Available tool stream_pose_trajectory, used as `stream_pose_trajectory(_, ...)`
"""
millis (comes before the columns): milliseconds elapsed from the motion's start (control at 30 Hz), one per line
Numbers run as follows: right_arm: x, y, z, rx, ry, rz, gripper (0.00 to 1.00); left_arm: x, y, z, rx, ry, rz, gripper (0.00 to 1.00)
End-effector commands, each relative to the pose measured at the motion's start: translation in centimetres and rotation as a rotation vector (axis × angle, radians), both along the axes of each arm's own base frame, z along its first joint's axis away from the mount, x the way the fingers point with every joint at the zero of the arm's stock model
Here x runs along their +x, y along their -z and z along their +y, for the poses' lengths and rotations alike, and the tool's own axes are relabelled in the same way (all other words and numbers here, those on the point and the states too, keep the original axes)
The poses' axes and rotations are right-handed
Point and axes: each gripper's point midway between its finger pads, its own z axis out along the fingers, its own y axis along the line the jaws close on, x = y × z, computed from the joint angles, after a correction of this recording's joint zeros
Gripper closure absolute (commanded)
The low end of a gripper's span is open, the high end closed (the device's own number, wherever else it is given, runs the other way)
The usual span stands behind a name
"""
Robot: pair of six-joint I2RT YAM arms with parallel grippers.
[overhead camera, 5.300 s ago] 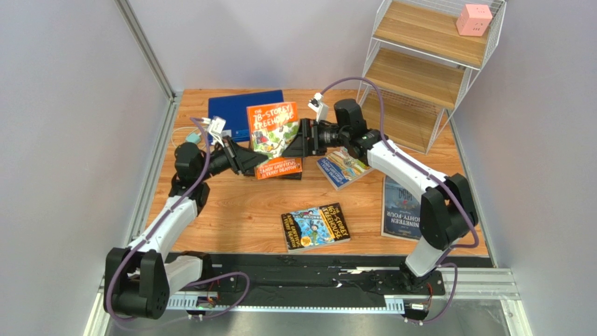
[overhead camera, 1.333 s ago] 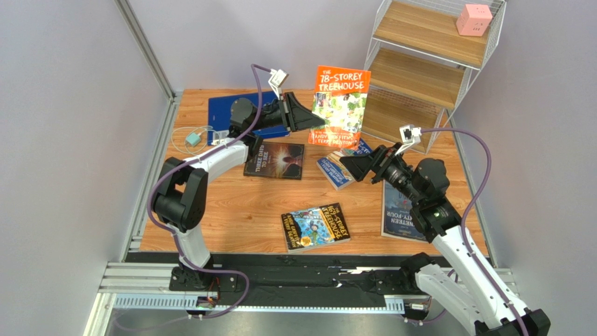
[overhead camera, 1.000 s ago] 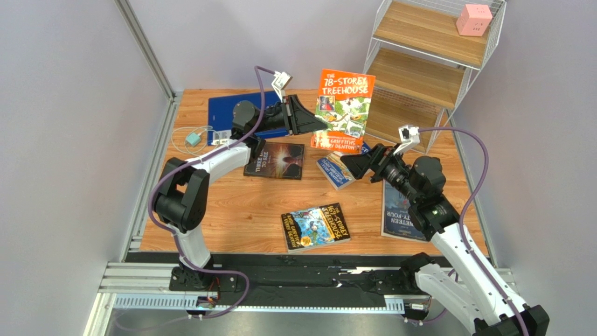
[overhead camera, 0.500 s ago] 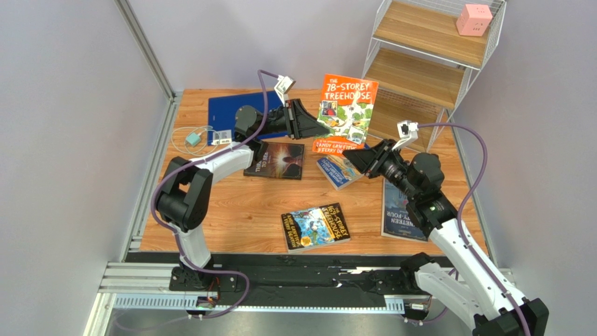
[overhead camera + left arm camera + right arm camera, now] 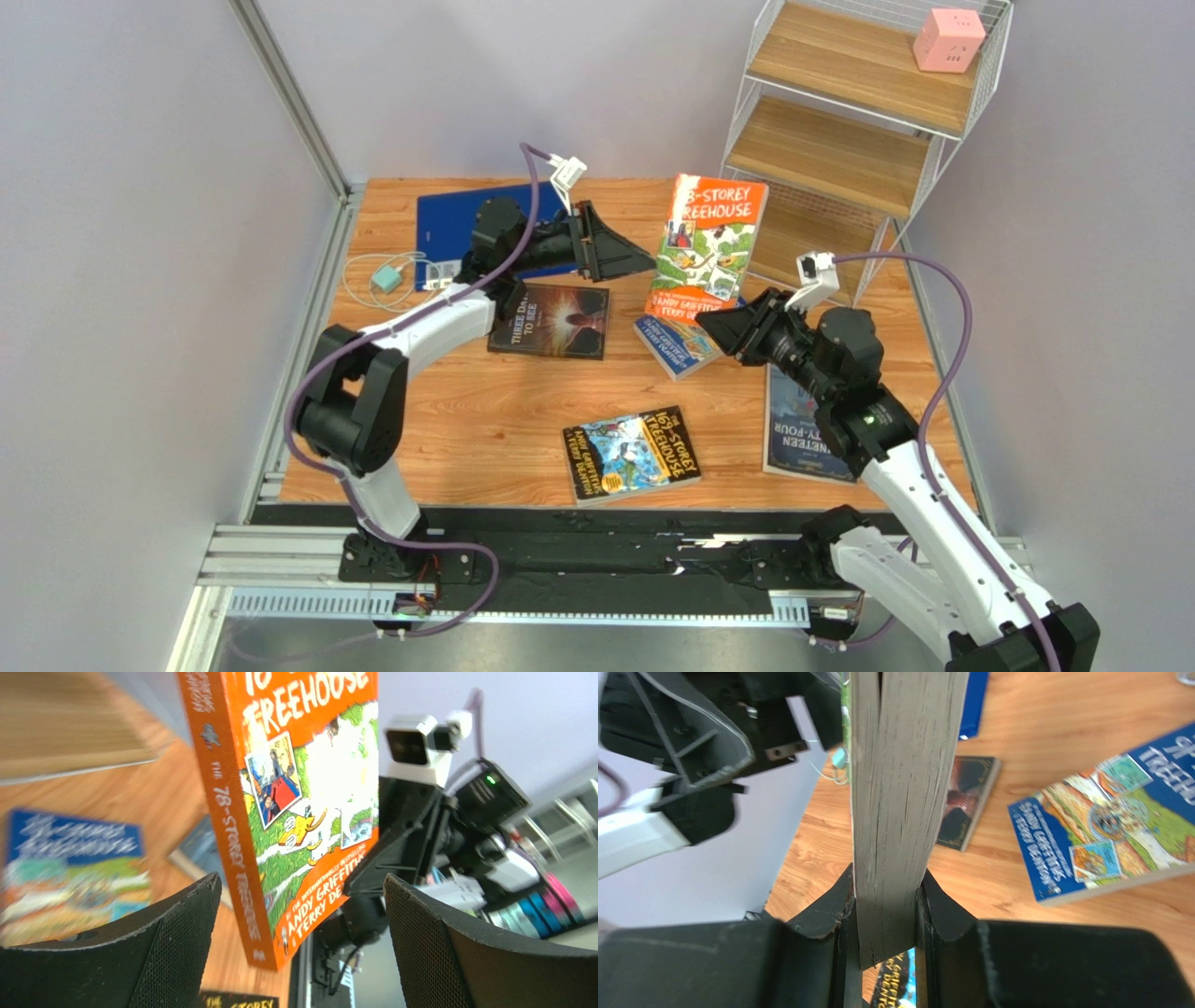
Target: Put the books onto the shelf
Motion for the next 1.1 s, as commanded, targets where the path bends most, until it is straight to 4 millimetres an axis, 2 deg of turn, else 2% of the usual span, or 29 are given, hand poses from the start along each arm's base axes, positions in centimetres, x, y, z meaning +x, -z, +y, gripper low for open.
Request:
stream_pose_trajectory(0, 1.1, -2.9, -1.2, -0.008, 0.059, -0.072, 1.0, 1.9, -0.4, 4.6, 0.168, -0.258, -0.141, 0.09)
stream_pose_trajectory(33, 1.2, -2.9, -1.3, -0.01, 0.062, -0.064, 1.0, 2.9, -0.2, 5.8, 0.213, -0.347, -0.151, 0.07)
stream_pose_trajectory(67, 1.4, -2.7, -1.6, -0.011, 0.066, -0.056, 1.0, 2.1, -0.3, 6.8, 0.272, -0.379, -0.138, 0.06)
stream_pose_trajectory(133, 1.7, -2.9, -2.1, 0.01, 0.07, -0.043, 1.0, 2.3, -0.7, 8.1, 0.333, -0.451, -0.204, 0.05)
stream_pose_trajectory(167, 2.0, -2.7, -2.4, 0.019, 0.056, -0.026, 1.0, 1.5, -1.0, 8.9, 0.363, -0.464, -0.196, 0.04)
stream_pose_trajectory(200, 2.2, -2.9, -2.6, 0.027, 0.053, -0.021, 1.0, 1.4, -1.3, 9.2, 0.369, -0.477, -0.217, 0.04)
stream_pose_trajectory(267, 2.6, -3.6, -3.1, 0.041, 0.045, -0.023, 1.0, 0.6, -0.7, 9.8, 0.413, -0.471, -0.211, 0.04)
stream_pose_trajectory(333, 2.9, -4.2, -3.2, 0.052, 0.036, -0.021, 1.0, 0.1, -0.3, 9.9, 0.424, -0.465, -0.21, 0.04)
stream_pose_trajectory(467, 4.2, -6.0, -3.6, 0.127, -0.001, -0.02, 1.0, -0.6, 1.8, 10.3, 0.446, -0.459, -0.178, 0.04)
stream_pose_trajectory(700, 6.4, -8.5, -4.0, 0.128, 0.016, -0.061, 1.0, -1.2, 4.7, 10.5, 0.47, -0.446, -0.141, 0.04)
stream_pose_trajectory(833, 8.1, -8.8, -4.7, 0.138, 0.054, -0.049, 1.0, -1.7, 5.2, 10.6, 0.469, -0.439, -0.142, 0.04)
stream_pose_trajectory(900, 8.9, -10.1, -5.1, 0.146, 0.07, -0.087, 1.0, -1.9, 5.2, 10.7, 0.467, -0.443, -0.145, 0.04)
stream_pose_trajectory(933, 9.6, -9.7, -5.3, 0.146, 0.08, -0.074, 1.0, -1.9, 5.2, 10.8, 0.468, -0.445, -0.147, 0.04)
stream_pose_trajectory(1067, 10.5, -10.5, -5.9, 0.16, 0.109, -0.087, 1.0, -2.1, 5.4, 10.9, 0.474, -0.44, -0.154, 0.04)
